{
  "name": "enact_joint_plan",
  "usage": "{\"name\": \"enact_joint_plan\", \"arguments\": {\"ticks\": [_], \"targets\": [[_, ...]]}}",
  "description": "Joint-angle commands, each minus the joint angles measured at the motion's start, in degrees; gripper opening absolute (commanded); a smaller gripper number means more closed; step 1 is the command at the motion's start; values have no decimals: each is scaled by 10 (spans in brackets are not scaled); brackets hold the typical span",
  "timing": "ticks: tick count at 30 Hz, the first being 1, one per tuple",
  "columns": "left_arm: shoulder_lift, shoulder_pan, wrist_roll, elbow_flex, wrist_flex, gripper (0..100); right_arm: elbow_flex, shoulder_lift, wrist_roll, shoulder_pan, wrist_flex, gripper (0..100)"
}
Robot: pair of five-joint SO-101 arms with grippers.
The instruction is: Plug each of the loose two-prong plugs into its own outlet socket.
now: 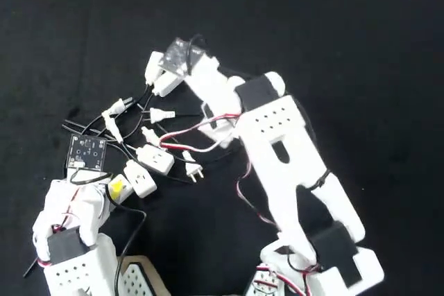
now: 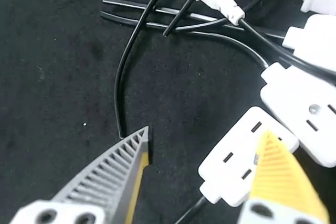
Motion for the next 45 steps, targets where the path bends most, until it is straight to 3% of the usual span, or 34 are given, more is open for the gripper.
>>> {"name": "enact_joint_plan", "arguments": {"ticks": [1, 4, 8, 11, 21, 28, 37, 41, 45], "targets": [[-2, 7, -17, 6, -10, 314, 69, -29, 25, -8, -31, 11], [-2, 7, -40, 18, -10, 314, 143, -34, 11, -65, -68, 27], [-2, 7, -44, 21, -10, 314, 204, -29, -75, -145, -129, 151], [-2, 7, -44, 22, -10, 314, 226, -29, -111, -153, -169, 199], [-2, 7, -44, 28, -11, 314, 226, 90, -190, -153, -263, 191], [-2, 7, -45, 29, -11, 314, 148, 200, -206, -108, -226, 185], [-2, 7, -45, 30, -11, 314, 68, 274, -204, -76, -207, 9], [-2, 7, -45, 30, -11, 314, 30, 255, -194, -20, -171, 11], [-2, 7, -46, 30, -11, 314, 18, 203, -138, 48, -167, 11]]}}
